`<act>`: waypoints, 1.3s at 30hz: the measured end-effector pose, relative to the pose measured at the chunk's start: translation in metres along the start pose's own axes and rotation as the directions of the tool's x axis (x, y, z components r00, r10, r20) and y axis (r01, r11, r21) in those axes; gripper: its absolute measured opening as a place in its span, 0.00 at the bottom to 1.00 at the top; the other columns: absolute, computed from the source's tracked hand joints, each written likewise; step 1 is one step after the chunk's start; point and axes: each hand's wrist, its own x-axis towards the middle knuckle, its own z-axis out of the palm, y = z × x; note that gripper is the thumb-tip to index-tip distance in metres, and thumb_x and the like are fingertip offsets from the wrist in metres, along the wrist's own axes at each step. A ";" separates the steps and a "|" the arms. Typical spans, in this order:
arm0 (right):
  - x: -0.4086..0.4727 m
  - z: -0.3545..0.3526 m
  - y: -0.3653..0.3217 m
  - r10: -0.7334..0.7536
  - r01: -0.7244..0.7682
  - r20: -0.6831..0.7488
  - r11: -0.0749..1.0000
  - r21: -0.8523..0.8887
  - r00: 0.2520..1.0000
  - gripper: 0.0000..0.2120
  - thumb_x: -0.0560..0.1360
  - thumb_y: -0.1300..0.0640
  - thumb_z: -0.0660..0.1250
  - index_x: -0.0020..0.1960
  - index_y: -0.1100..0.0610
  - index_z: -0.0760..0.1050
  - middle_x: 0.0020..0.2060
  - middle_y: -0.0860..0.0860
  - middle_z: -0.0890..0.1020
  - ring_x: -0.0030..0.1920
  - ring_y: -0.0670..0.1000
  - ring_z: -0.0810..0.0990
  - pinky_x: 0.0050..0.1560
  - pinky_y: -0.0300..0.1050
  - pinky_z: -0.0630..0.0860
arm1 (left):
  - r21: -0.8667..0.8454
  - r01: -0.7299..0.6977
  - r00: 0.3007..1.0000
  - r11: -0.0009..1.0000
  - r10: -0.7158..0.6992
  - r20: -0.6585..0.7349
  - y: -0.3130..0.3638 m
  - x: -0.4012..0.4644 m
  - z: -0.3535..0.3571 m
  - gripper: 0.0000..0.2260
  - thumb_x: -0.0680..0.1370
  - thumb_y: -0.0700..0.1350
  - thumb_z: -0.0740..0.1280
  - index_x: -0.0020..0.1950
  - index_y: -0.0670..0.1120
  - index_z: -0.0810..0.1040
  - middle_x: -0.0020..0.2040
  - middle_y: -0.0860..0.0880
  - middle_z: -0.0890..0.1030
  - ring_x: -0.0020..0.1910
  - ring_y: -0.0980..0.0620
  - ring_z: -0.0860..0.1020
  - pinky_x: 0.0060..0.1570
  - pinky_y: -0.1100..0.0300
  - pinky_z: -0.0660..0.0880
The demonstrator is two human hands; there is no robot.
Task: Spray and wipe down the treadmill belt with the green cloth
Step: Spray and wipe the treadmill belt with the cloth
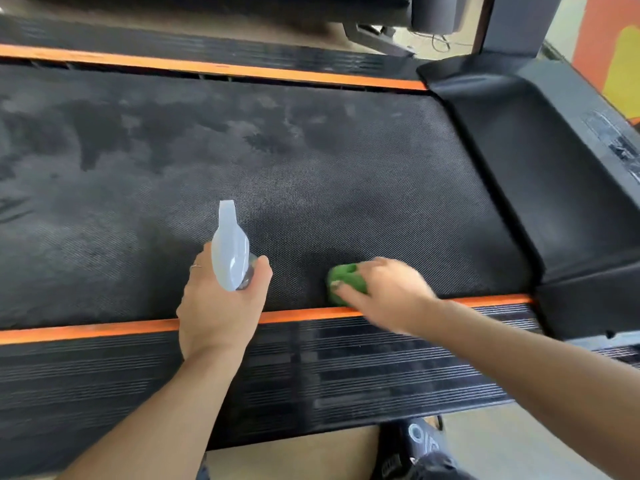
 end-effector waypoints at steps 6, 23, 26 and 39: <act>0.018 0.008 -0.051 -0.136 0.138 -0.025 0.985 0.107 0.990 0.26 0.80 0.34 0.54 0.49 0.54 0.79 0.48 0.52 0.83 0.51 0.56 0.79 0.52 0.49 0.74 | 0.014 0.034 0.999 0.999 -0.034 -0.016 0.000 0.000 0.001 0.24 0.76 0.60 0.73 0.66 0.49 0.76 0.57 0.48 0.79 0.59 0.37 0.79 0.59 0.42 0.77; 0.020 0.003 -0.070 -0.173 0.173 -0.036 0.985 0.002 0.984 0.24 0.82 0.37 0.52 0.51 0.51 0.81 0.47 0.51 0.84 0.51 0.57 0.80 0.53 0.49 0.71 | -0.009 0.016 1.000 1.000 -0.016 -0.003 0.000 -0.001 0.000 0.22 0.76 0.59 0.73 0.66 0.50 0.77 0.52 0.56 0.73 0.58 0.37 0.79 0.57 0.45 0.75; 0.010 -0.001 -0.032 -0.139 0.142 0.034 0.988 -0.069 0.990 0.27 0.81 0.35 0.51 0.50 0.54 0.80 0.51 0.51 0.83 0.53 0.56 0.80 0.56 0.49 0.72 | 0.016 0.031 0.999 0.999 -0.031 -0.008 0.001 -0.002 0.000 0.23 0.76 0.60 0.73 0.66 0.49 0.77 0.52 0.54 0.73 0.57 0.36 0.79 0.57 0.44 0.75; 0.006 0.016 -0.013 0.048 -0.058 -0.144 0.996 -0.067 0.988 0.26 0.80 0.35 0.51 0.44 0.51 0.80 0.42 0.48 0.84 0.46 0.55 0.82 0.45 0.47 0.76 | -0.035 0.007 1.000 0.999 -0.007 0.010 0.002 -0.002 -0.002 0.21 0.77 0.58 0.73 0.67 0.52 0.76 0.53 0.57 0.72 0.56 0.40 0.78 0.57 0.46 0.75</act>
